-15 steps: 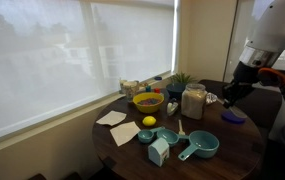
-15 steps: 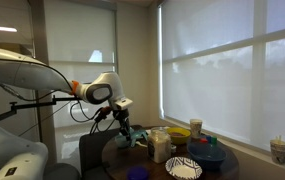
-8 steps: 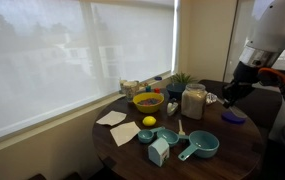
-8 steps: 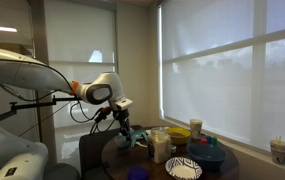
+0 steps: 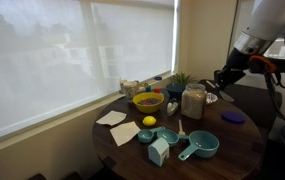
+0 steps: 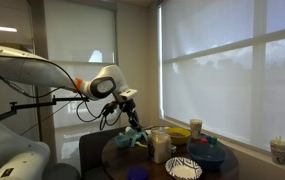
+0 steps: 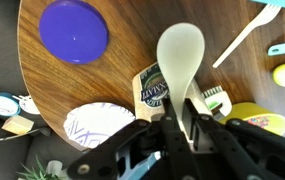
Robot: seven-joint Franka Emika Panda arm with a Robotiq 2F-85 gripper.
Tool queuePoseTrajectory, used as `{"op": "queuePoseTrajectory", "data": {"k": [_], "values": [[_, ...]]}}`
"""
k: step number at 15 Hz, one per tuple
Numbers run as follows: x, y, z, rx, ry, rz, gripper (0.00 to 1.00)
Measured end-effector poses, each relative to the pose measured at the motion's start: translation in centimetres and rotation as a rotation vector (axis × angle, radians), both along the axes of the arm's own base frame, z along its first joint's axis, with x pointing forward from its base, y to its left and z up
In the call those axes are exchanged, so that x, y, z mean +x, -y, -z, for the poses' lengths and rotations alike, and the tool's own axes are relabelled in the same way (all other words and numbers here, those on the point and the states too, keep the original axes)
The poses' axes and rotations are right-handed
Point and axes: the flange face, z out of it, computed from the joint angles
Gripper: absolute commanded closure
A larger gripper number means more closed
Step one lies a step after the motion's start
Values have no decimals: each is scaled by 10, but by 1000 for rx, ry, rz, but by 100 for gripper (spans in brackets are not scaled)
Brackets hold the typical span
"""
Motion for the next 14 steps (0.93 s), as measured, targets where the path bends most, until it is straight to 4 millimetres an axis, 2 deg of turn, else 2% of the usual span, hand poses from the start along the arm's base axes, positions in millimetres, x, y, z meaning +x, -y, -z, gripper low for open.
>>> {"op": "queuePoseTrajectory", "data": {"k": [1, 6, 7, 11, 14], "values": [[5, 2, -4, 1, 10, 3, 86], [8, 2, -2, 4, 6, 4, 86], [8, 2, -2, 4, 6, 4, 97], [8, 3, -4, 3, 15, 4, 97], [15, 11, -14, -31, 98, 1, 97]]}}
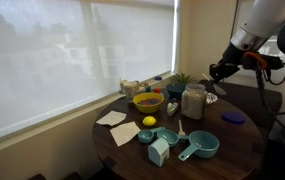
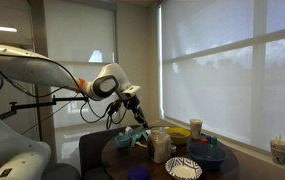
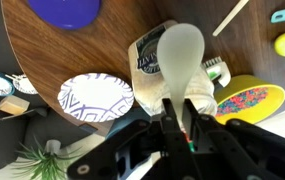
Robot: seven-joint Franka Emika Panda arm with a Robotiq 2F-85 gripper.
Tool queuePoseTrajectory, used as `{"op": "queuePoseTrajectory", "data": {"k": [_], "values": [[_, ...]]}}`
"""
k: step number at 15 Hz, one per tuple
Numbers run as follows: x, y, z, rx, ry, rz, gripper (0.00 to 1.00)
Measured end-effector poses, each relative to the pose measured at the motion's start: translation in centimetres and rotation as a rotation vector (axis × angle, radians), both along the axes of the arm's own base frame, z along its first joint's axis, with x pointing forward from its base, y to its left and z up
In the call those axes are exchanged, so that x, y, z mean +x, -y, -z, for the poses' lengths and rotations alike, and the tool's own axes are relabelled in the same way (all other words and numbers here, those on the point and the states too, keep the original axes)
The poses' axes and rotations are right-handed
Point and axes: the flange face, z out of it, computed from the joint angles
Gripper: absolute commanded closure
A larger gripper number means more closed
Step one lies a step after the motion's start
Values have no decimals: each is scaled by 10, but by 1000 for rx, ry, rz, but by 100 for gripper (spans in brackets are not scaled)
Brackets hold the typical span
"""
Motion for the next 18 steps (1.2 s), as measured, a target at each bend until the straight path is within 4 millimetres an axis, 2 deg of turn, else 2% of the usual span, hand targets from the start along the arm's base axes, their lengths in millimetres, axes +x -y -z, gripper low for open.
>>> {"op": "queuePoseTrajectory", "data": {"k": [4, 8, 18], "values": [[15, 10, -8, -41, 118, -8, 97], [28, 12, -10, -34, 173, 0, 97], [59, 18, 15, -37, 265, 35, 97]]}}
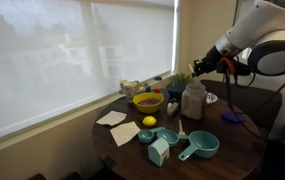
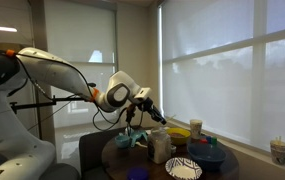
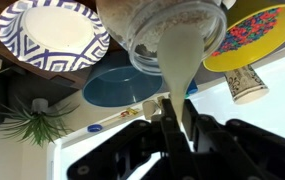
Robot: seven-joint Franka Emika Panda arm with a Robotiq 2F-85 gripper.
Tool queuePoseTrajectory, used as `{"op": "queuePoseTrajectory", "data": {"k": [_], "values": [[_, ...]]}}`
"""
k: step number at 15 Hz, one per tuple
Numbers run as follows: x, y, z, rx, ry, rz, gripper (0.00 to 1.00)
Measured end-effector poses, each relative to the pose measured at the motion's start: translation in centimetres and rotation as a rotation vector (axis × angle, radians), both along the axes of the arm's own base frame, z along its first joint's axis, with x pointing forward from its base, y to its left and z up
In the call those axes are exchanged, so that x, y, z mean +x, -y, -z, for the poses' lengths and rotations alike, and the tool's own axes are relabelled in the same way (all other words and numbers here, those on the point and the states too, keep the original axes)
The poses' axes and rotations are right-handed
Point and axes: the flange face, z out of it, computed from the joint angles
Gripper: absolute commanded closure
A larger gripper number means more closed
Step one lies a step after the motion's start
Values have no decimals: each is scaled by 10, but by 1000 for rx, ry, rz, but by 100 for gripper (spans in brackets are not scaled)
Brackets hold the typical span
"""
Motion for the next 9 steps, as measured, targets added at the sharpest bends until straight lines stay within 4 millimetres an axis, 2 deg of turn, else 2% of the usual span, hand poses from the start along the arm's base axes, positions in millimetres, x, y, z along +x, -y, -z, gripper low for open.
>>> {"op": "queuePoseTrajectory", "data": {"k": [4, 9], "values": [[5, 0, 10, -11, -3, 15, 97], [7, -13, 20, -31, 9, 22, 97]]}}
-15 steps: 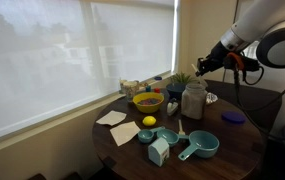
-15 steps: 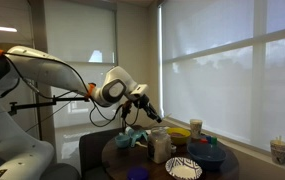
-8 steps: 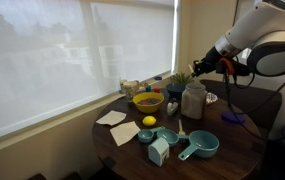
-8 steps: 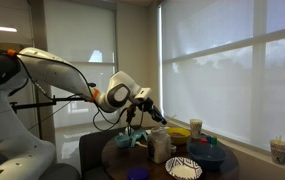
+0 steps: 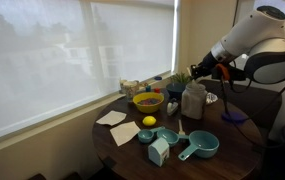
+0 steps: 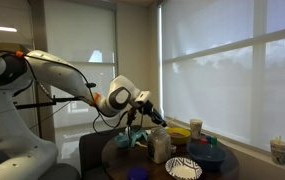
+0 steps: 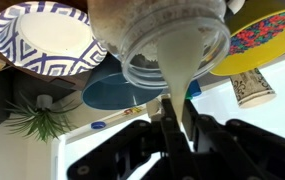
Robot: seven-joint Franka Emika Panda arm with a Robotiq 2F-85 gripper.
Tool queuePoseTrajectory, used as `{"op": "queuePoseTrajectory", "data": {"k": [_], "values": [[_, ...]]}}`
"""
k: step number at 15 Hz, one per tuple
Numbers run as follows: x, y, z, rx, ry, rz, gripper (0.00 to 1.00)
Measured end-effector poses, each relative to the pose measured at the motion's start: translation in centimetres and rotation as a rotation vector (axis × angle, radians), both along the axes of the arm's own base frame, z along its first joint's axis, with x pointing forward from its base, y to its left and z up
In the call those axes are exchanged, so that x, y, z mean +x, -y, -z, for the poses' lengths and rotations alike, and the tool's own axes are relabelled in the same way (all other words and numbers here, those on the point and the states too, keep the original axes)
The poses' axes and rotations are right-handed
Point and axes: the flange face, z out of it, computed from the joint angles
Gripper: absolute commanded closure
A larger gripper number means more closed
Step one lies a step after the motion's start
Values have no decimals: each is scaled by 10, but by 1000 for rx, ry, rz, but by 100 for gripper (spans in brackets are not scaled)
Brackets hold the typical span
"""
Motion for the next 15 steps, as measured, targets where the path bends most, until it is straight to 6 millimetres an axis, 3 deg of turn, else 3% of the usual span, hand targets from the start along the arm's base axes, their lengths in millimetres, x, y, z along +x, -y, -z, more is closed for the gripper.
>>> {"op": "queuePoseTrajectory", "data": {"k": [9, 15], "values": [[1, -5, 23, -17, -3, 21, 97], [0, -9, 28, -18, -10, 16, 97]]}}
